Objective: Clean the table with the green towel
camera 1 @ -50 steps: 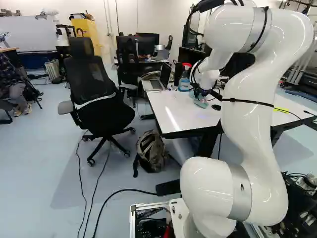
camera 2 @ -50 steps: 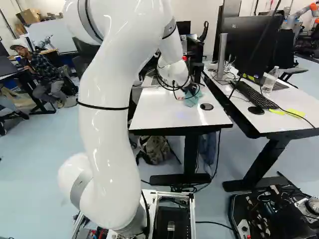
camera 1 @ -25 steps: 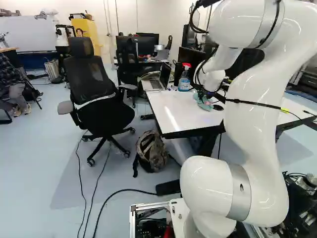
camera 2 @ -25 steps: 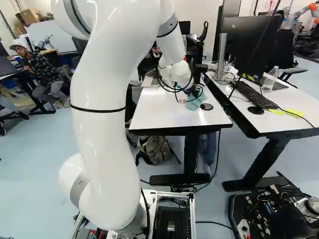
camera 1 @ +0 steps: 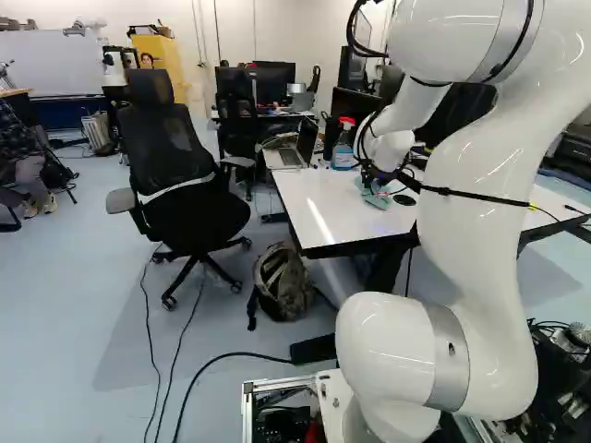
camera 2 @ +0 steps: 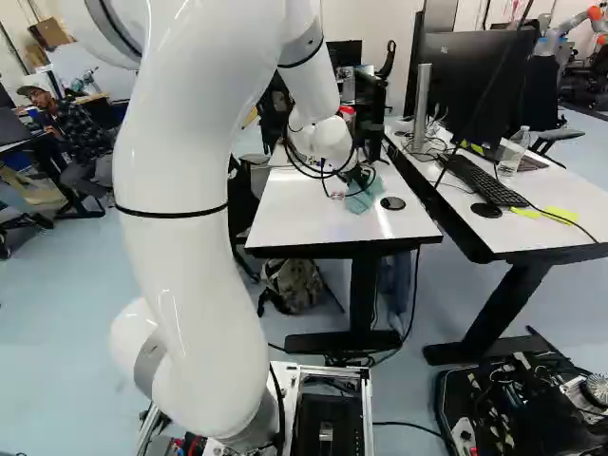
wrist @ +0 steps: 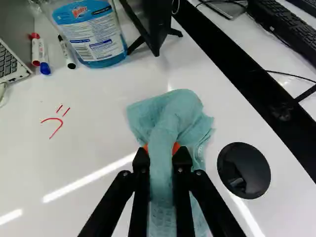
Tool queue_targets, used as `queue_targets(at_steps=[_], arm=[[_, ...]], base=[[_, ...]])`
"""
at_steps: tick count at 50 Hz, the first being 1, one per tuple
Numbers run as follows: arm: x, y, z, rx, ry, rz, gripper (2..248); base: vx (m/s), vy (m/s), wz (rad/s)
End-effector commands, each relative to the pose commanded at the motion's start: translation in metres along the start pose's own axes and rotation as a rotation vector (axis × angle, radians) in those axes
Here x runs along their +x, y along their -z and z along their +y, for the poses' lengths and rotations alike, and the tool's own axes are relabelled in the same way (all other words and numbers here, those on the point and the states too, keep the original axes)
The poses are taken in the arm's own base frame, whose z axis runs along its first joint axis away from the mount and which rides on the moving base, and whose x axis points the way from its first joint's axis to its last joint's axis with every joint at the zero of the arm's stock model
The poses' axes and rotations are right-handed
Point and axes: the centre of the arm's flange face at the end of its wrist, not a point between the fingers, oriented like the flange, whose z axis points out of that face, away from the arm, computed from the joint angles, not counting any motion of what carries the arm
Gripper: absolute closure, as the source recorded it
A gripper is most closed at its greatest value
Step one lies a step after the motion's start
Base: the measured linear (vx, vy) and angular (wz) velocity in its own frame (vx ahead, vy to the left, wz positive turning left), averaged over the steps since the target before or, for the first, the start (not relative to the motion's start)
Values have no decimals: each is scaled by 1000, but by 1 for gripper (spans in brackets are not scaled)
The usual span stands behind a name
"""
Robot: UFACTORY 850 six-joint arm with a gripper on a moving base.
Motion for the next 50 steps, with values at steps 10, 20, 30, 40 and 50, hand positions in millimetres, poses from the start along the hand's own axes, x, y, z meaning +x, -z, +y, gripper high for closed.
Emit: queue_targets(at_steps=[10,20,30,40,50], arm=[[1,3,0,0,0,5,197],[6,13,-1,1,1,23,197],[8,28,-11,13,14,40,197],[7,46,-25,31,33,57,197],[5,65,-39,50,52,75,197]], base=[[0,0,0],[0,0,0],[0,0,0],[0,0,0],[0,0,0]])
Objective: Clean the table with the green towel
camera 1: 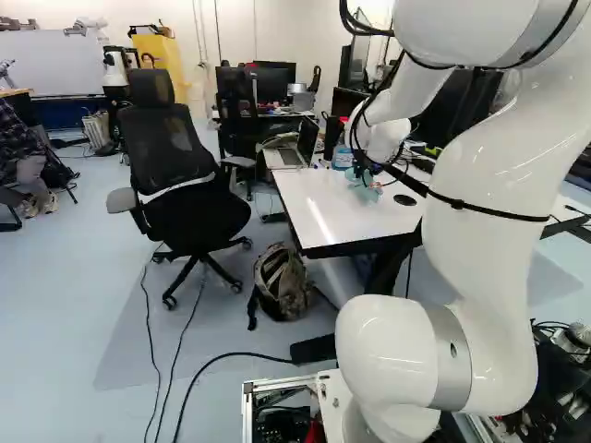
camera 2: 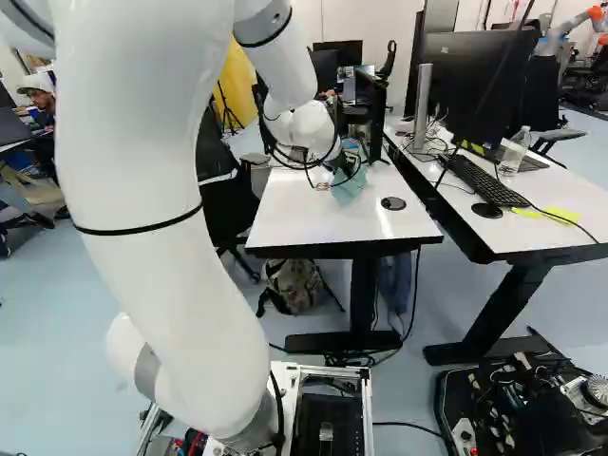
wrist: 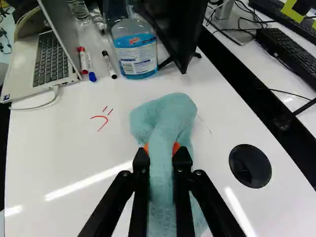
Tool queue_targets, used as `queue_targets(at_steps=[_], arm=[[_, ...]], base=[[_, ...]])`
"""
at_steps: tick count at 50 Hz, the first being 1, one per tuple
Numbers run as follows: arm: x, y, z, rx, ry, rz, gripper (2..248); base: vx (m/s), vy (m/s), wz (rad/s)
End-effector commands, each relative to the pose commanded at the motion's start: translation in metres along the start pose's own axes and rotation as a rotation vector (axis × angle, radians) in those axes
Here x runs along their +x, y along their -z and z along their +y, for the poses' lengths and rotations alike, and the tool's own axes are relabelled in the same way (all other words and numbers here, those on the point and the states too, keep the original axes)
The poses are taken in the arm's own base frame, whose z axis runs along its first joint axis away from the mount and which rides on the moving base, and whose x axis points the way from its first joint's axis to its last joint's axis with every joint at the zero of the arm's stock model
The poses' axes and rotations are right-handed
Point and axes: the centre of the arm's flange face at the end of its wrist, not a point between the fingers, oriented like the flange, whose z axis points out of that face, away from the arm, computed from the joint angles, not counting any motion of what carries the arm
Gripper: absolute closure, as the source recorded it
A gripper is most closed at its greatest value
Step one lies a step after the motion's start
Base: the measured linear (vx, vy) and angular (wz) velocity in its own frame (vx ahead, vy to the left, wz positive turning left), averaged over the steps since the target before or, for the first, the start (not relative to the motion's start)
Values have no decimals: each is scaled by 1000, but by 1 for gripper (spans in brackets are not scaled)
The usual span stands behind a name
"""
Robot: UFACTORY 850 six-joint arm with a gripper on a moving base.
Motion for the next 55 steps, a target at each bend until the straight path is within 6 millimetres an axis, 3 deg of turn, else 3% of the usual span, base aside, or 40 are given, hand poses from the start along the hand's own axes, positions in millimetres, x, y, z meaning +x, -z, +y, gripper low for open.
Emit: queue_targets(at_steps=[23,41,55], arm=[[-9,43,-28,41,38,35,197],[-31,65,-13,21,20,30,197],[-37,71,-8,14,13,30,197]], base=[[0,0,0],[0,0,0],[0,0,0]])
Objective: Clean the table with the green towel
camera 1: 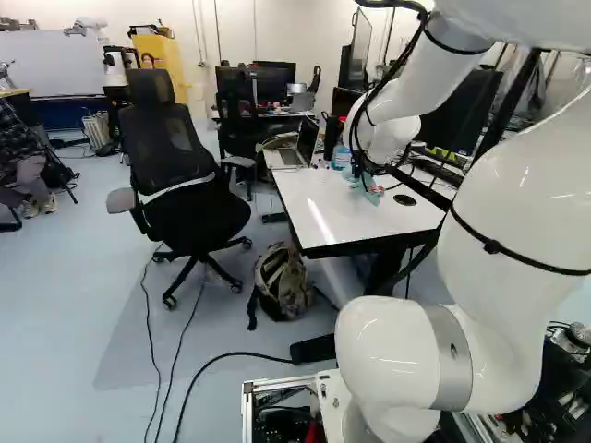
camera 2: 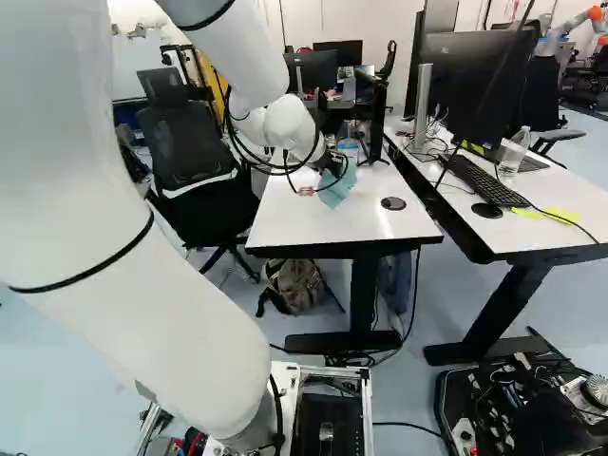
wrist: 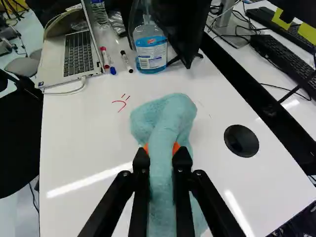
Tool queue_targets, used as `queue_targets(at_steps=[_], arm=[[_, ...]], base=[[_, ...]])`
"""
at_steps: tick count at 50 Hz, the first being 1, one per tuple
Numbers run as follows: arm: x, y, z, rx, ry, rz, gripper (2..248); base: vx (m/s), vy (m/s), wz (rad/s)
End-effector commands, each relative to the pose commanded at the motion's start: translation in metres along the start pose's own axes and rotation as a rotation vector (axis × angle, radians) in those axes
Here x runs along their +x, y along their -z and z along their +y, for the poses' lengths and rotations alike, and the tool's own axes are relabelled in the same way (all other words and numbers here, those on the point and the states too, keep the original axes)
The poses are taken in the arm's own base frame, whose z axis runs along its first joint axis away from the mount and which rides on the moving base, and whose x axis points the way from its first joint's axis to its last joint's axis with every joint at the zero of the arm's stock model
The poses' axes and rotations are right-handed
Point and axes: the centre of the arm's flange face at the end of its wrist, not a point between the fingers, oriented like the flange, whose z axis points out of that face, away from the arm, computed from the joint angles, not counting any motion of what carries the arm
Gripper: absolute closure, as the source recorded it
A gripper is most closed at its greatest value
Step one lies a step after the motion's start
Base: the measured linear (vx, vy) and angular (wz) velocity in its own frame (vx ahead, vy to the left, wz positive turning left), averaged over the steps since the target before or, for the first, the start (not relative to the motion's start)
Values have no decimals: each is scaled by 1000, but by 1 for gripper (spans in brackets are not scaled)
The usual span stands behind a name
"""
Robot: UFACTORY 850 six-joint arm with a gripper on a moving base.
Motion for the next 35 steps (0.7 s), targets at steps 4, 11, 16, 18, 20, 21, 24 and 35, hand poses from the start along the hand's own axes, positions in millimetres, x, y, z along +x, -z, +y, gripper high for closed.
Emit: queue_targets(at_steps=[4,11,16,18,20,21,24,35], arm=[[0,0,0,0,0,0,197],[0,0,0,0,0,0,197],[2,-2,0,0,0,0,197],[3,-4,0,-1,-1,0,197],[6,-6,1,-1,-1,0,197],[7,-7,1,-2,-1,0,197],[11,-12,1,-2,-2,1,197],[27,-29,4,-6,-6,8,197]], base=[[0,0,0],[0,0,0],[0,0,0],[0,0,0],[0,0,0],[0,0,0],[0,0,0],[0,0,0]])
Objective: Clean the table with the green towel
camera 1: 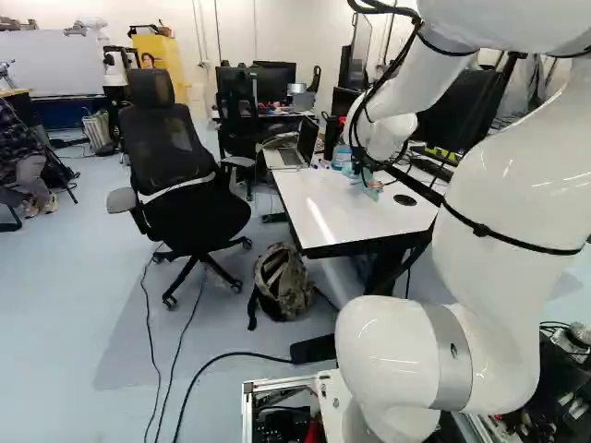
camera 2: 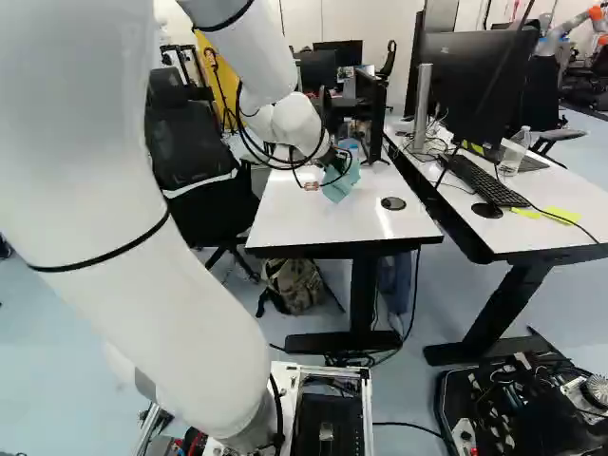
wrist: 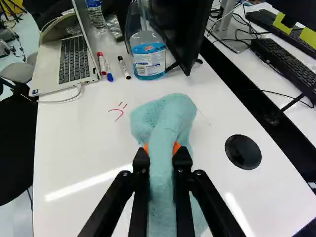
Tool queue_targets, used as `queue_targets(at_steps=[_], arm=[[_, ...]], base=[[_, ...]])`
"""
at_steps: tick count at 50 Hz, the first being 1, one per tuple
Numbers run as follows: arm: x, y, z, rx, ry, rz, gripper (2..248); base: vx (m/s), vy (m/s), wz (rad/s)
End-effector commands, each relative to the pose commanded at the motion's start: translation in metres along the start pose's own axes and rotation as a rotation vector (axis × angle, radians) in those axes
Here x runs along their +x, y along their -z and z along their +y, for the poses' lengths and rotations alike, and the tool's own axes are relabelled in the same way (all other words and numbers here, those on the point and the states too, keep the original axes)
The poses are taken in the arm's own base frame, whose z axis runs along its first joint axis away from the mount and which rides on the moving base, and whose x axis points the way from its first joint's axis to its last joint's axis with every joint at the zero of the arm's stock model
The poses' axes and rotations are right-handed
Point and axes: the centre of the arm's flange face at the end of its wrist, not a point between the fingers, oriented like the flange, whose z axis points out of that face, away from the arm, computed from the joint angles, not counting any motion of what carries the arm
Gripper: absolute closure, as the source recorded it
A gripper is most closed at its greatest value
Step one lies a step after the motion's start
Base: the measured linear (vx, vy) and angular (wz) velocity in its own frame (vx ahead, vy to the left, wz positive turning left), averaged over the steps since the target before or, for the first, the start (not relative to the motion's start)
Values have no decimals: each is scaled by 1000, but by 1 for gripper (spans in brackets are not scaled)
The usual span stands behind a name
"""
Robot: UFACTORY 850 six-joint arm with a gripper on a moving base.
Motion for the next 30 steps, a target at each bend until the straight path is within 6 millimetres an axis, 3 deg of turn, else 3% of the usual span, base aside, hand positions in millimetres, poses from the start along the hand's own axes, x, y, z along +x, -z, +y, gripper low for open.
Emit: queue_targets(at_steps=[30], arm=[[38,-49,8,-11,-10,-22,197]], base=[[0,0,0]])
